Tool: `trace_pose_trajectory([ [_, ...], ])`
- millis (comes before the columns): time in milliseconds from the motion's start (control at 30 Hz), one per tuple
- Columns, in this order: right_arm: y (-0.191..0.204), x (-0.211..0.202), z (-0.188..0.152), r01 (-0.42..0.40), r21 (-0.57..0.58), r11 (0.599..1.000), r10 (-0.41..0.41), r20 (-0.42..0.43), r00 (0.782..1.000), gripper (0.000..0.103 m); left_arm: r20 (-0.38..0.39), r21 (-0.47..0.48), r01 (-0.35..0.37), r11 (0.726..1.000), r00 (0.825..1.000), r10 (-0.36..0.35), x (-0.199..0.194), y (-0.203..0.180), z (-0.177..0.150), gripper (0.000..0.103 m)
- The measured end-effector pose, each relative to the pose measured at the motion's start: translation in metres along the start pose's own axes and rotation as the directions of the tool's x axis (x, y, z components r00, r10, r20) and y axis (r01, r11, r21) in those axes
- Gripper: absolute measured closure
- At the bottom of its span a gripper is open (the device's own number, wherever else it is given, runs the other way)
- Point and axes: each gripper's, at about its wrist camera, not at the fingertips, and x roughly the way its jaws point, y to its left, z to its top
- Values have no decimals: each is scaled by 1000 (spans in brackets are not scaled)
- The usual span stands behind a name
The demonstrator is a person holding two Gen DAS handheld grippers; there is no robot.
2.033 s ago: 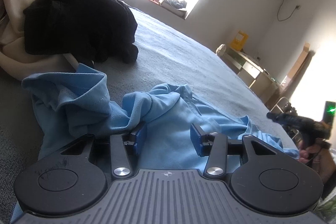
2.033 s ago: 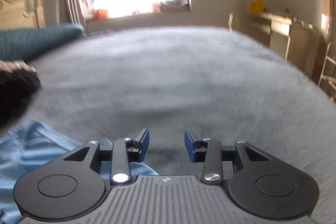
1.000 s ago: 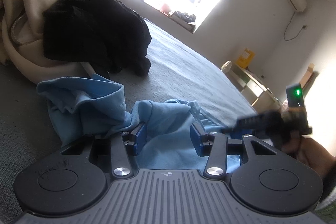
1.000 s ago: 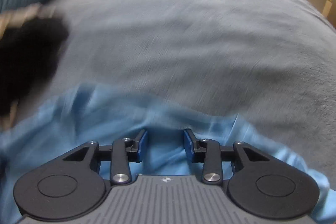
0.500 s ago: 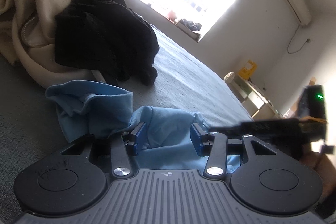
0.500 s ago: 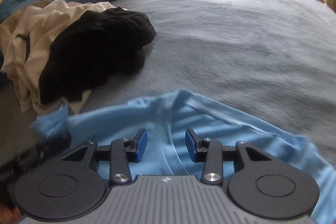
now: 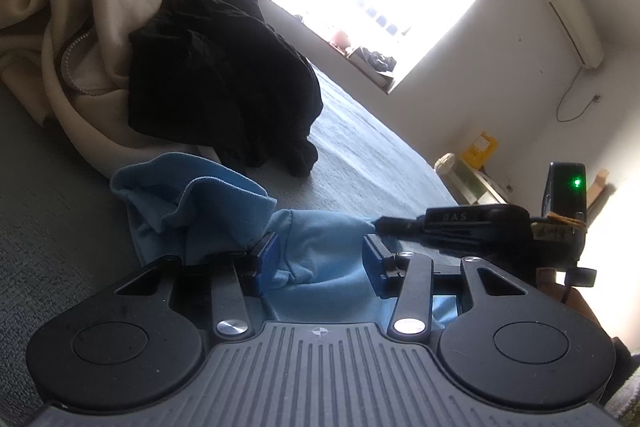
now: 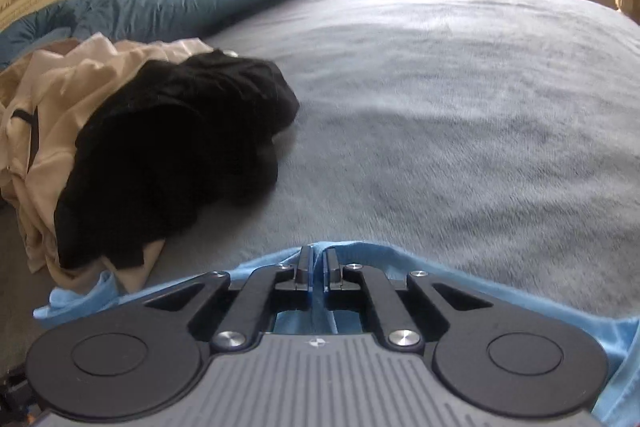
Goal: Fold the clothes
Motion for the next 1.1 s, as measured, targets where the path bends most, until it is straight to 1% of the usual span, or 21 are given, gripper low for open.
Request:
trace_pose_trajectory([
  [100,3,11,6,1,-24,1000,0,22,1000,98,5,2,-7,1000,1000,7,0,0,0,58],
  [233,1,34,4,17,-48,999,-17,8,1000,98,5,8,-11,1000,1000,11,1,0,0,58],
  [300,-3,39,6,4,-22,1000,-4,-5,1000,98,5,12,-12,1000,1000,12,1,0,0,58],
  [367,-12,36,10,-27,28,999,28,-18,999,94,4,14,-14,1000,1000,14,1,0,0,58],
  [400,-16,35,12,-42,53,998,44,-24,999,83,3,14,-15,1000,1000,15,1,-1,1,58],
  [433,-21,28,16,-31,75,997,33,-17,999,62,3,15,-16,1000,1000,16,1,-2,1,58],
  [467,-27,21,20,-18,97,995,19,-9,1000,44,3,16,-17,1000,1000,17,1,-2,1,58],
  [500,-33,11,24,4,110,994,-5,8,1000,40,3,17,-17,1000,1000,17,1,-2,2,58],
  [533,-40,0,28,12,123,992,-14,19,1000,39,3,17,-16,1000,1000,16,0,-2,2,58],
  [633,-59,-38,34,41,153,987,-51,56,997,39,2,14,-17,1000,1000,17,1,-1,2,58],
  [733,-74,-85,25,71,146,987,-84,86,993,39,2,14,-18,1000,1000,18,1,-2,3,58],
  [767,-77,-98,19,93,130,987,-103,76,992,40,2,15,-19,1000,1000,19,1,-2,3,58],
  [833,-82,-117,0,146,93,985,-149,26,989,43,3,17,-21,1000,1000,21,1,-2,2,58],
  [900,-87,-126,-20,174,69,982,-172,-28,985,50,3,20,-23,1000,1000,23,1,-2,1,58],
  [1000,-92,-127,-46,148,65,987,-141,-96,985,55,4,26,-26,999,1000,26,1,-2,1,58],
  [1067,-89,-117,-58,118,53,992,-110,-127,986,63,4,26,-25,999,1000,25,2,-2,0,58],
  [1100,-87,-110,-62,104,45,994,-96,-147,984,63,5,27,-25,999,1000,25,2,-1,0,58],
])
